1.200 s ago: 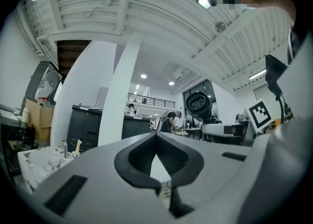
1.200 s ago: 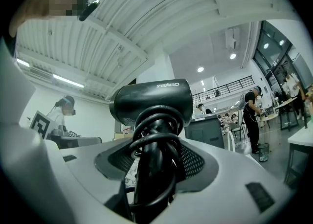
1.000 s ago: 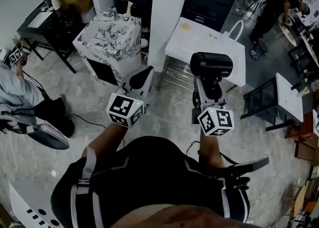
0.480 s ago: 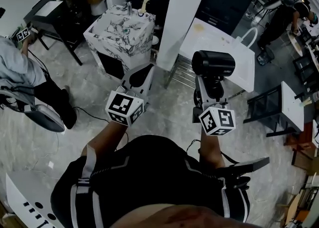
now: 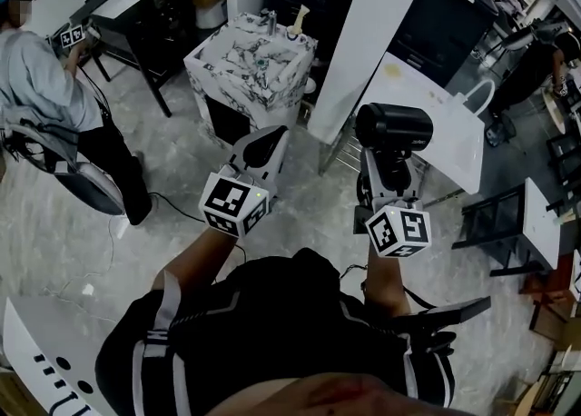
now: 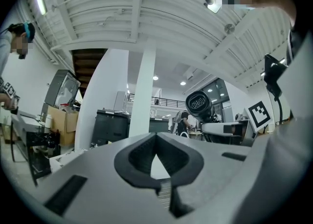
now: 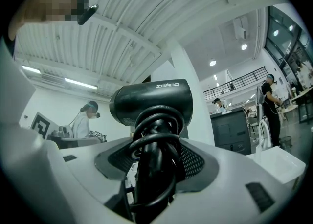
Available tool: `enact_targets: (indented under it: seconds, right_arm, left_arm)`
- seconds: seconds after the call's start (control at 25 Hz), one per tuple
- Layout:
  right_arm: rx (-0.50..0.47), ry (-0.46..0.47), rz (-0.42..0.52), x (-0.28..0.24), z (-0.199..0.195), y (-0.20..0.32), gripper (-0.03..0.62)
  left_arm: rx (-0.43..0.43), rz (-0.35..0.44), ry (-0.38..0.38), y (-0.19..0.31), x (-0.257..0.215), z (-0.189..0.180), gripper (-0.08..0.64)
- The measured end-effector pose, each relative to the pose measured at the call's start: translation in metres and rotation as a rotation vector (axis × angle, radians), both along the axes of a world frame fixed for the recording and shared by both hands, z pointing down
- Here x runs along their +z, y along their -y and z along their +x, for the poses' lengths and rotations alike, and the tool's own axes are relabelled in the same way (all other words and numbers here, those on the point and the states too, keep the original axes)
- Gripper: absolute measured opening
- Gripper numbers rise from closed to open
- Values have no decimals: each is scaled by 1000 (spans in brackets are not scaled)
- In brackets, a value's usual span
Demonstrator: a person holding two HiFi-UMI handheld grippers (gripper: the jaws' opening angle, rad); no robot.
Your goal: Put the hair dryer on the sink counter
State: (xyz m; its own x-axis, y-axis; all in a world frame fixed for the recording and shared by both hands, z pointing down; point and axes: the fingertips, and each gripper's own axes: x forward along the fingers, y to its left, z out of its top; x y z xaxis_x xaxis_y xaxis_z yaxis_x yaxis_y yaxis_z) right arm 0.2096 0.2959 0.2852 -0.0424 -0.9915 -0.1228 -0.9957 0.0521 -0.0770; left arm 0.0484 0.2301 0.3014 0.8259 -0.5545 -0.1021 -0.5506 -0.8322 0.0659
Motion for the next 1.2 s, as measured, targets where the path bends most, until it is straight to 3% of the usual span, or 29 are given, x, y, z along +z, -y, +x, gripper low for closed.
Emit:
enact_targets:
  seconds: [0.36,0.72,1.2]
  right_arm:
    - [-94,-1,-16,1,-37,43,258]
    - [-191,12,-8,4,-48,125,258]
    - [-238,18,-23,4,-41,221,258]
  left_arm:
    - [-85,-17,-8,34,2,-37,6]
    - [-187,-18,12,102,2,-54,6]
    - [-211,-24,9,192,-2,-42,6]
